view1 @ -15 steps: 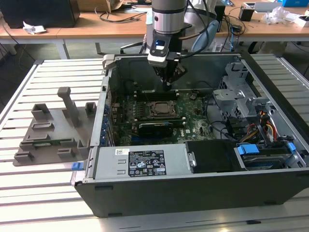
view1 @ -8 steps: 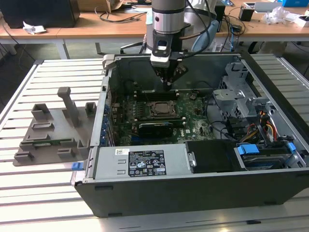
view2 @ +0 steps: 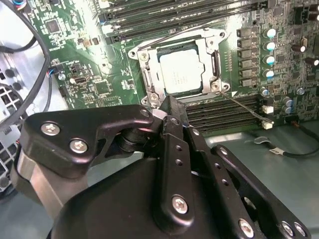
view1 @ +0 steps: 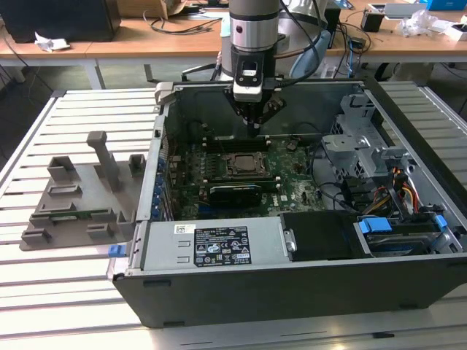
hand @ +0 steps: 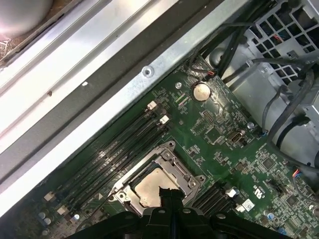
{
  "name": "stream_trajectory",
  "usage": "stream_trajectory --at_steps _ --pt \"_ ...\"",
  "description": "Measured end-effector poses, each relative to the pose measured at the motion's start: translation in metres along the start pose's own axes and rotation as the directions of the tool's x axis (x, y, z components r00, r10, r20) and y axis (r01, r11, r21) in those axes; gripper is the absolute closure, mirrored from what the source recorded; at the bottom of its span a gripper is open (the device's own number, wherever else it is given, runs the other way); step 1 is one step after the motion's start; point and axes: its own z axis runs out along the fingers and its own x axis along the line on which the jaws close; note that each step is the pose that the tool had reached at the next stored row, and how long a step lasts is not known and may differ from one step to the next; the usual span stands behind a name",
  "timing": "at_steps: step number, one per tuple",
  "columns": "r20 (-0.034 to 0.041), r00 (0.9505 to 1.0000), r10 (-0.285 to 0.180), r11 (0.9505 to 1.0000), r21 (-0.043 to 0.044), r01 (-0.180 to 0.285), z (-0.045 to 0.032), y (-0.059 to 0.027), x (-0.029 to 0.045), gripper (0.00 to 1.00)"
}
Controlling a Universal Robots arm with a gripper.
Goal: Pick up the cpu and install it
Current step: 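Install the first cpu locking lever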
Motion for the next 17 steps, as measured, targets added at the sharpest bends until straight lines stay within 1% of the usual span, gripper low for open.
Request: stream_trajectory --at_steps 6,11,15,17 --pt "0.001 0.9989 -0.048 0.9989 -0.0039 0.048 0.0 0.0 0.0 0.89" --pt "0.0019 0.9965 -0.084 0.9964 -0.0067 0.084 0.0 0.0 0.0 0.89" --pt "0.0028 0.9929 -0.119 0.9929 -0.0095 0.119 0.0 0.0 0.0 0.89" --pt "0.0037 0.9887 -0.15 0.9886 -0.012 0.15 0.0 0.0 0.0 0.89"
